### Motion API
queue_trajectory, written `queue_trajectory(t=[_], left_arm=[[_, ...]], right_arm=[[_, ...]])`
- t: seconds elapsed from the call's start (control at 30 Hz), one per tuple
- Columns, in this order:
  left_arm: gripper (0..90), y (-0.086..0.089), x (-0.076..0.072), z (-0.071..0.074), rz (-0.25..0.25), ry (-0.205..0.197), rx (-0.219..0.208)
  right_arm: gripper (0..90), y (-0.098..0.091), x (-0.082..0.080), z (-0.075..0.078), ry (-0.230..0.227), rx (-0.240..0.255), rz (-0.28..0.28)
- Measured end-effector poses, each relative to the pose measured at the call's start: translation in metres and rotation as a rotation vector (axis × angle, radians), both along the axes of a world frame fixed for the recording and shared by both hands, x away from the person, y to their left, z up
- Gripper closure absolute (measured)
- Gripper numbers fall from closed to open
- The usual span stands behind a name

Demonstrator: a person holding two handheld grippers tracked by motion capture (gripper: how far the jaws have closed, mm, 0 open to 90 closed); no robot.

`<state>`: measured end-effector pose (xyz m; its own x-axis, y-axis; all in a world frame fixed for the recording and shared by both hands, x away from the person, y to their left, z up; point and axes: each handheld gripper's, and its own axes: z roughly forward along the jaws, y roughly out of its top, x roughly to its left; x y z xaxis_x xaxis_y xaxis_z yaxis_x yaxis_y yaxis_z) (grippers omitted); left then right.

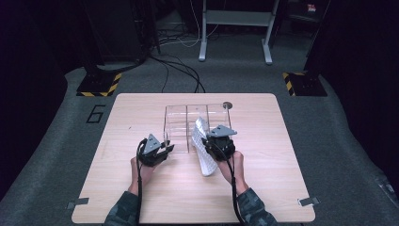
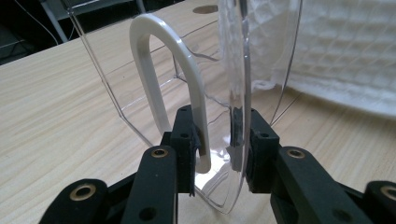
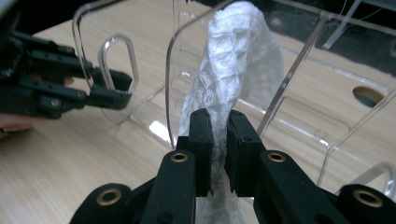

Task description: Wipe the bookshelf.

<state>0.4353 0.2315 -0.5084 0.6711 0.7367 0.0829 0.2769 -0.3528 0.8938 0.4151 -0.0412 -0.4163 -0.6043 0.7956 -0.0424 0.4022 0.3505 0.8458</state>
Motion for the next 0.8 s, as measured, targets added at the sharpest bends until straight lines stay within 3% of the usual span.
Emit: queue_trajectory(t=[0.47, 0.8], left_arm=[[70.1, 0.000, 0.000, 0.000, -0.001, 0.001, 0.001], [70.1, -0.001, 0.000, 0.000, 0.002, -0.007, -0.001]], right_arm=[[81.8, 0.018, 0.007, 0.050, -0.130, 0.021, 0.021], [81.8, 0.044, 0.018, 0.079, -0.201, 0.062, 0.046]])
